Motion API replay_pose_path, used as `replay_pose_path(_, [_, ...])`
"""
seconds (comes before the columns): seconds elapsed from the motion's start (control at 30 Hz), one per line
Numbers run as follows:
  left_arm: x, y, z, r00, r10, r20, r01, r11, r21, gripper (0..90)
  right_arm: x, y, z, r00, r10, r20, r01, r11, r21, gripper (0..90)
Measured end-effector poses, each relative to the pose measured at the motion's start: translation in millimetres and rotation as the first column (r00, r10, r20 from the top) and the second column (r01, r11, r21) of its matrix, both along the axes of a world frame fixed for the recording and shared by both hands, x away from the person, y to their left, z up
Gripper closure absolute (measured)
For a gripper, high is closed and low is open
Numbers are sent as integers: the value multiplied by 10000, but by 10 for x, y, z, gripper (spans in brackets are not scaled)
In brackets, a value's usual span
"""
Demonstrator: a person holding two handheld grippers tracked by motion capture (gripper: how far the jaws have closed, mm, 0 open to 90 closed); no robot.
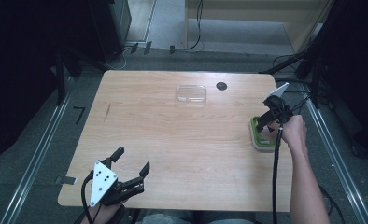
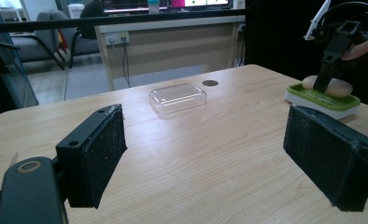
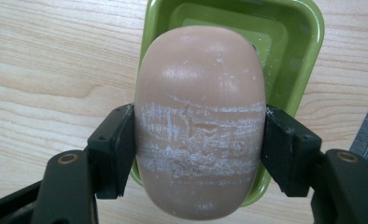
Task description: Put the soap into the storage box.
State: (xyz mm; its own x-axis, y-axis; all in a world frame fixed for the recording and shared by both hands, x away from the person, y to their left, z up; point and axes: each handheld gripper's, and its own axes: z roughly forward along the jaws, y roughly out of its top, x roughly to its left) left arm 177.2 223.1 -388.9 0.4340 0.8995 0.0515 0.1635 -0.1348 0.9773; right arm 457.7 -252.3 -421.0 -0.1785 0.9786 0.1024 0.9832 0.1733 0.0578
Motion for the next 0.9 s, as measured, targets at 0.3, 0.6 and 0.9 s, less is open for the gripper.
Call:
replay_pose_path(0.3, [-7,3,1,10000,27,-12,-27,10000,-1,132,25,-36,-94,9997,-250,-64,250,9997,-28,333])
replay_pose_path(0.6, [-8,7,0,10000,13,22,-13,10000,-33,132,43,-24,-159,9993,-354,-82,354,9994,-9,334])
replay_pose_path(0.9, [-8,7,0,10000,3,17,-3,10000,-39,132,50,-31,-197,9988,-485,-53,485,9988,-2,334])
